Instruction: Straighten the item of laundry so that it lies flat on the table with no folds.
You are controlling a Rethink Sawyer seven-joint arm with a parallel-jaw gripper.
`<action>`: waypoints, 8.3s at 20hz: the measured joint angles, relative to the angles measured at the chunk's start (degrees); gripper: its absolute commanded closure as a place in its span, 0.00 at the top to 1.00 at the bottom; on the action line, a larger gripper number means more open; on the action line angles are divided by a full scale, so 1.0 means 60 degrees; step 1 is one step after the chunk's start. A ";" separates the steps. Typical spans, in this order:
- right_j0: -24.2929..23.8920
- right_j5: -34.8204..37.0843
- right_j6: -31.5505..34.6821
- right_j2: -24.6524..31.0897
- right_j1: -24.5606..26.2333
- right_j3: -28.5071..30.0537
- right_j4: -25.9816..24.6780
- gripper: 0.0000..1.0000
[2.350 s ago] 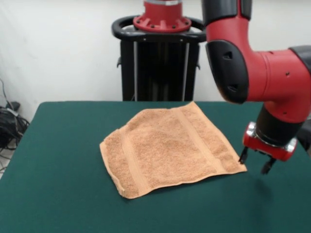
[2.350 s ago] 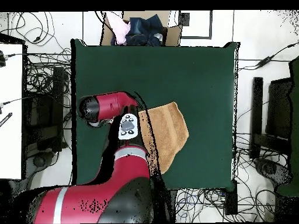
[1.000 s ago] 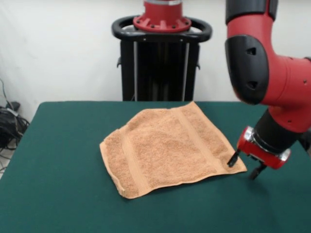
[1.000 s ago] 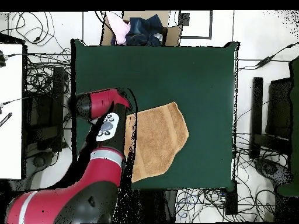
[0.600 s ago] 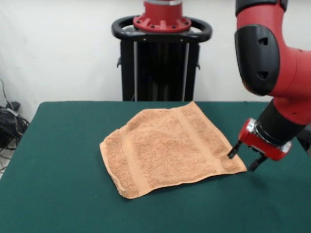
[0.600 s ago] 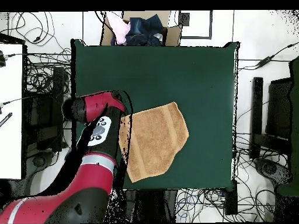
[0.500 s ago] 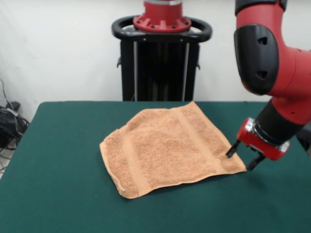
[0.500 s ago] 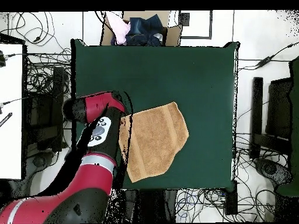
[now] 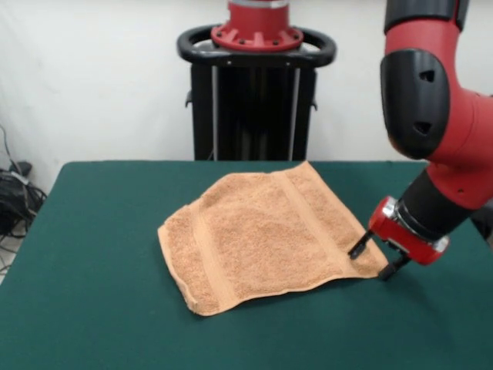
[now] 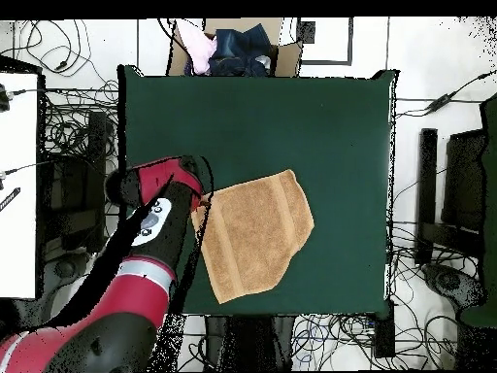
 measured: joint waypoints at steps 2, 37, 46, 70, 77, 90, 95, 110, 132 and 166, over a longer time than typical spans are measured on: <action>0.0183 0.0060 0.0138 -0.0251 0.0149 -0.0118 0.0137 1.00; 0.0689 0.0766 0.0649 -0.1503 0.1091 -0.1070 0.1158 1.00; 0.0647 0.0804 0.0649 -0.1499 0.1100 -0.1116 0.1162 1.00; 0.0512 0.0325 0.0651 -0.1456 0.1255 -0.1372 0.1163 0.00; 0.0481 0.0339 0.0651 -0.1435 0.1249 -0.1383 0.1163 0.00; 0.0142 0.0488 0.0649 -0.1163 0.1059 -0.1310 0.1162 1.00; -0.0039 0.0508 0.0649 -0.0970 0.0966 -0.1281 0.1162 1.00; -0.0108 0.0566 0.0649 -0.0901 0.0942 -0.1293 0.1162 1.00; -0.0318 0.0635 0.0651 -0.0646 0.0904 -0.1382 0.1165 0.00; -0.0565 0.0965 0.0651 -0.0402 0.0860 -0.1493 0.1163 1.00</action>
